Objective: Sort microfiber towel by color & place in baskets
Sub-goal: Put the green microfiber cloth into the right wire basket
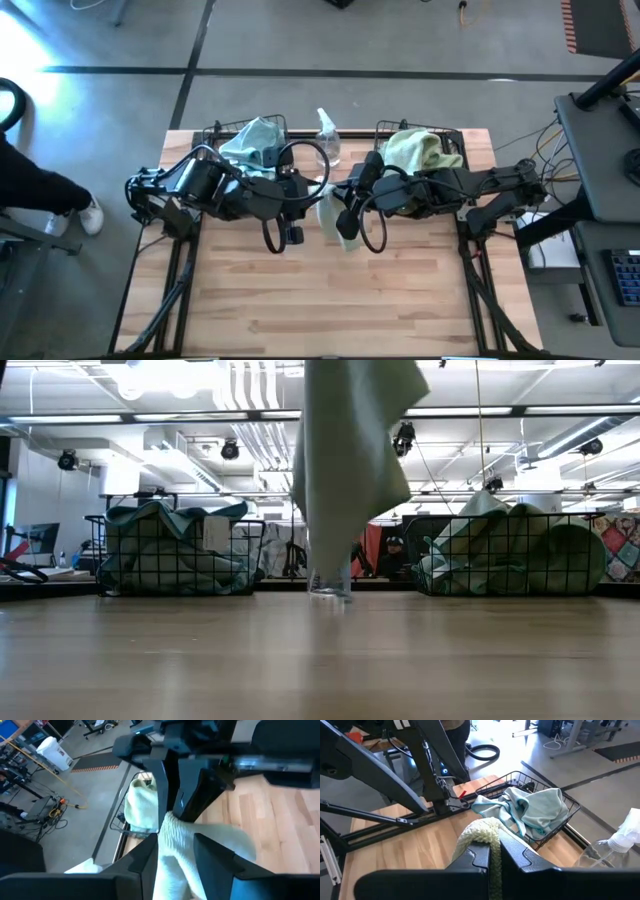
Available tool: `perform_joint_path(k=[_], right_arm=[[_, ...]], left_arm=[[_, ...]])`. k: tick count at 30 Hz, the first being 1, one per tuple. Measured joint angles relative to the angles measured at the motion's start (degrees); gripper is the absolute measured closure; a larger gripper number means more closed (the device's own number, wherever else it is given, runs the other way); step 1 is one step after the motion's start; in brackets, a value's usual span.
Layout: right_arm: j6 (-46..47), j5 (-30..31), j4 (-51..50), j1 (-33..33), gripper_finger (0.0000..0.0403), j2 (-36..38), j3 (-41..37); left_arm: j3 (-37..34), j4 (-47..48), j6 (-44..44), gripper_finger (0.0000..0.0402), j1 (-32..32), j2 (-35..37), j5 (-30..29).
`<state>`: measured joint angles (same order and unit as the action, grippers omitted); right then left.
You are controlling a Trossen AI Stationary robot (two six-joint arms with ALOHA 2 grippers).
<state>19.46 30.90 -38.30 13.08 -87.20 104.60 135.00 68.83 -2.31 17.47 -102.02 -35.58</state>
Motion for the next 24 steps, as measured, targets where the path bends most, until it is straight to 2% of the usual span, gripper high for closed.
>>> perform_joint_path(k=[6,8,14,17,24], right_arm=[[0.00,1.03,-0.67,-0.01,0.0393,0.00,0.00],[0.00,3.12,-1.04,-0.07,0.0393,0.00,0.00],[0.32,14.45,-7.51,-0.17,0.0394,1.17,0.00],[3.32,19.35,-11.89,-0.46,0.0394,2.58,0.00],[10.74,21.85,-19.22,-3.65,0.0394,7.12,0.00]], left_arm=[[0.00,6.22,1.90,0.0287,0.00,0.01,-6.47],[0.00,8.32,3.77,0.0287,0.00,0.03,-7.95],[0.00,12.83,7.40,0.0287,0.15,0.97,-8.27],[0.00,14.53,9.14,0.0287,0.17,1.80,-8.04],[0.00,17.28,11.91,0.0287,0.36,4.64,-7.88]])
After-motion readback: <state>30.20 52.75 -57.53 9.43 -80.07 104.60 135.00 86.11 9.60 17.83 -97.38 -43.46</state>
